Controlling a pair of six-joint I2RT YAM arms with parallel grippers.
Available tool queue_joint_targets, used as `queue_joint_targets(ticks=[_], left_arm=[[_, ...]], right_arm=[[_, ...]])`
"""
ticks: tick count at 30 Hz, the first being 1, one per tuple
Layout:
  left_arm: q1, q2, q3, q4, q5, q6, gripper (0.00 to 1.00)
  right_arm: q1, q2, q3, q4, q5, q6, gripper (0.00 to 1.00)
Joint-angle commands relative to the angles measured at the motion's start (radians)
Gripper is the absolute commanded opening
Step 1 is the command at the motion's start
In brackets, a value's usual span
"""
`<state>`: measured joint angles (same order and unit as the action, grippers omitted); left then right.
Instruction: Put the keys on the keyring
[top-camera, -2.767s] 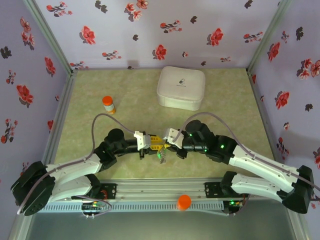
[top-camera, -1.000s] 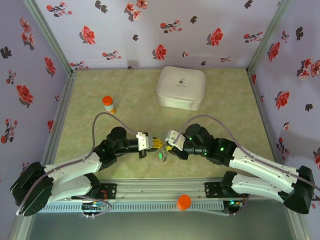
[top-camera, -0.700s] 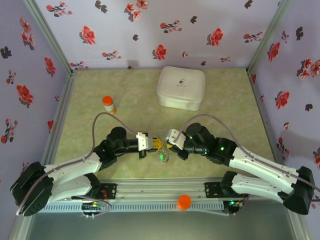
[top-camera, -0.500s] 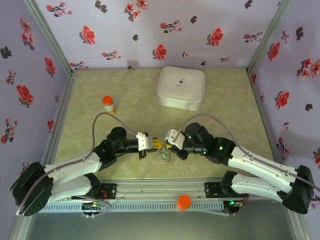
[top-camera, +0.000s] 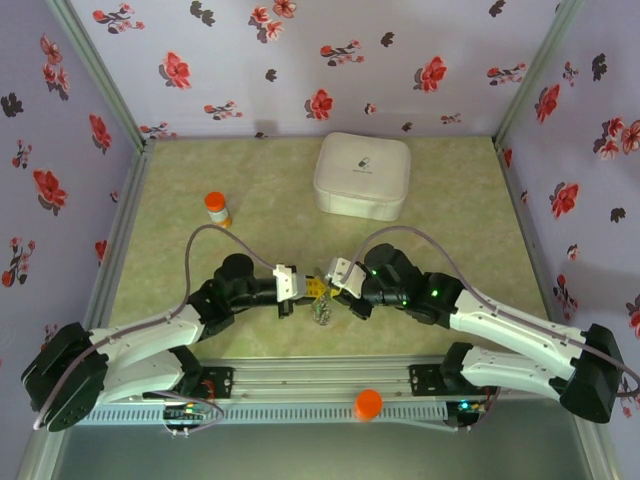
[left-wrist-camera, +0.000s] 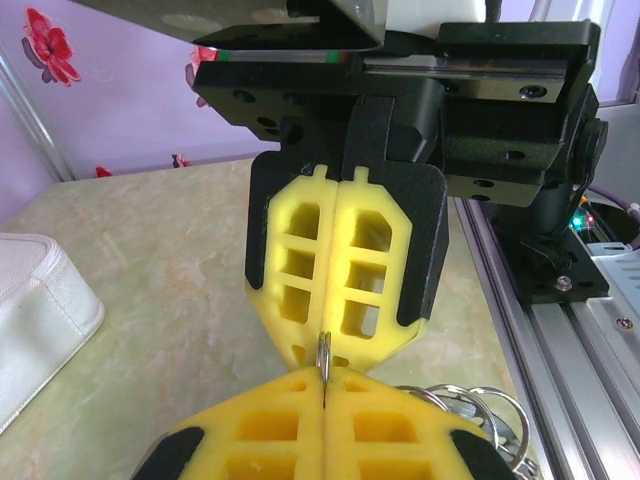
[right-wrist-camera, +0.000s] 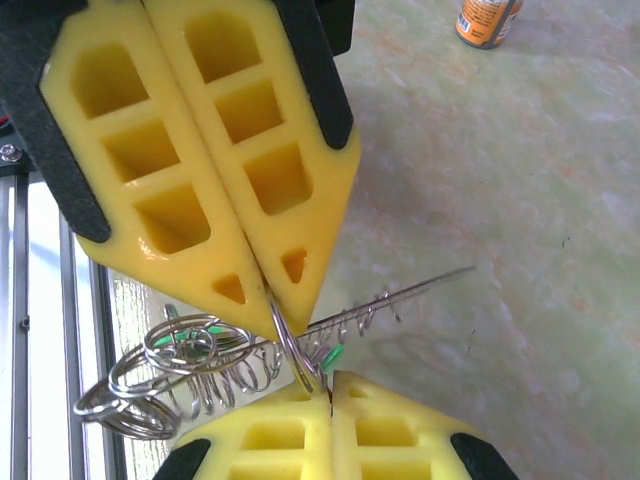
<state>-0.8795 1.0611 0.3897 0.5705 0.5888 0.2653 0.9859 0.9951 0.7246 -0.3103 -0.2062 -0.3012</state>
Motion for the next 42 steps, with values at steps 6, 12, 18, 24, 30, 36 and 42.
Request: queue_joint_targets(ticks=[6, 12, 18, 24, 30, 36, 42], left_arm=[[-0.003, 0.013, 0.014, 0.148, 0.062, -0.058, 0.0], [-0.003, 0.03, 0.018, 0.164, 0.071, -0.059, 0.0], [0.0, 0.053, 0.011, 0.213, 0.071, -0.075, 0.0], [0.0, 0.073, 0.003, 0.272, 0.071, -0.113, 0.0], [0.001, 0.113, 0.001, 0.383, 0.073, -0.194, 0.0], [0.005, 0.112, -0.003, 0.397, 0.045, -0.208, 0.0], [0.011, 0.122, -0.038, 0.51, -0.046, -0.307, 0.0]], right_arm=[[-0.009, 0.017, 0.003, 0.031, -0.039, 0.017, 0.05], [-0.03, 0.023, -0.001, 0.054, -0.044, 0.022, 0.08], [-0.052, -0.024, -0.037, 0.082, -0.042, 0.049, 0.21], [-0.062, -0.053, -0.074, 0.133, -0.089, 0.069, 0.17], [-0.064, -0.04, -0.087, 0.168, -0.098, 0.077, 0.11], [-0.078, -0.09, -0.083, 0.146, -0.061, 0.08, 0.2], [-0.079, -0.187, -0.119, 0.137, -0.01, 0.081, 0.32]])
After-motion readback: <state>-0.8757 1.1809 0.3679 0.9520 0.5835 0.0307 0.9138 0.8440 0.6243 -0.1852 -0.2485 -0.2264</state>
